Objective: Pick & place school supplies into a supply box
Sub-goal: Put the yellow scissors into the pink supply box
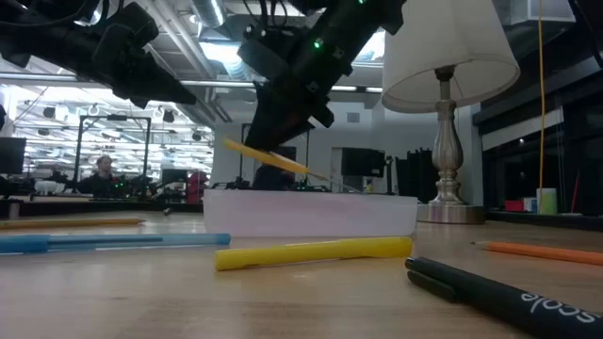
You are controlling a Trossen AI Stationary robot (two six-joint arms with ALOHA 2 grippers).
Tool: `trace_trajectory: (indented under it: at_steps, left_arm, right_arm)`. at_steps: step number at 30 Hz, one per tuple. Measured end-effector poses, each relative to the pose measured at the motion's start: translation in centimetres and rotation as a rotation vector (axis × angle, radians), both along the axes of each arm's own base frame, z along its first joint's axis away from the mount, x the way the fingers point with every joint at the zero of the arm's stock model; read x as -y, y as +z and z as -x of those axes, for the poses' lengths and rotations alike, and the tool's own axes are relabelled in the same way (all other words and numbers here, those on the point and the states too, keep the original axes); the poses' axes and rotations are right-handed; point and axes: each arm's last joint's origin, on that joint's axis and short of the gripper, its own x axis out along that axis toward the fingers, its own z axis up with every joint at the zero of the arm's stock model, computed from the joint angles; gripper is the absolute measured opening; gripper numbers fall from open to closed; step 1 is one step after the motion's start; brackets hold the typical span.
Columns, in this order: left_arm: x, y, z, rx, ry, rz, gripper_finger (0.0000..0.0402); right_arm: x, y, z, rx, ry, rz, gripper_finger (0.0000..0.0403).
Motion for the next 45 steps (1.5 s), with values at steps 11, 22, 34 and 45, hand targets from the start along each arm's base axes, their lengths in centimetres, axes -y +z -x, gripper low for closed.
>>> trace_trajectory:
  at_steps: [11, 22, 34, 45]
  left_arm:
    - [0.0, 0.1, 0.0, 0.016, 0.000, 0.000, 0.0004]
    - [0.0, 0.1, 0.0, 0.015, 0.000, 0.000, 0.0004]
    - [0.0, 0.1, 0.0, 0.016, 0.000, 0.000, 0.0004]
    - [0.0, 0.1, 0.0, 0.016, 0.000, 0.000, 0.0004]
  right_arm:
    - [-0.2, -2.5, -0.7, -0.041, 0.036, -0.027, 0.0081]
    - [-0.1, -2.7, -0.7, -0.057, 0.093, -0.026, 0.0082]
    - [0.0, -2.7, -0.7, -0.058, 0.087, -0.029, 0.0105]
    - [0.0, -2.8, -0.6, -0.077, 0.086, -0.028, 0.0111]
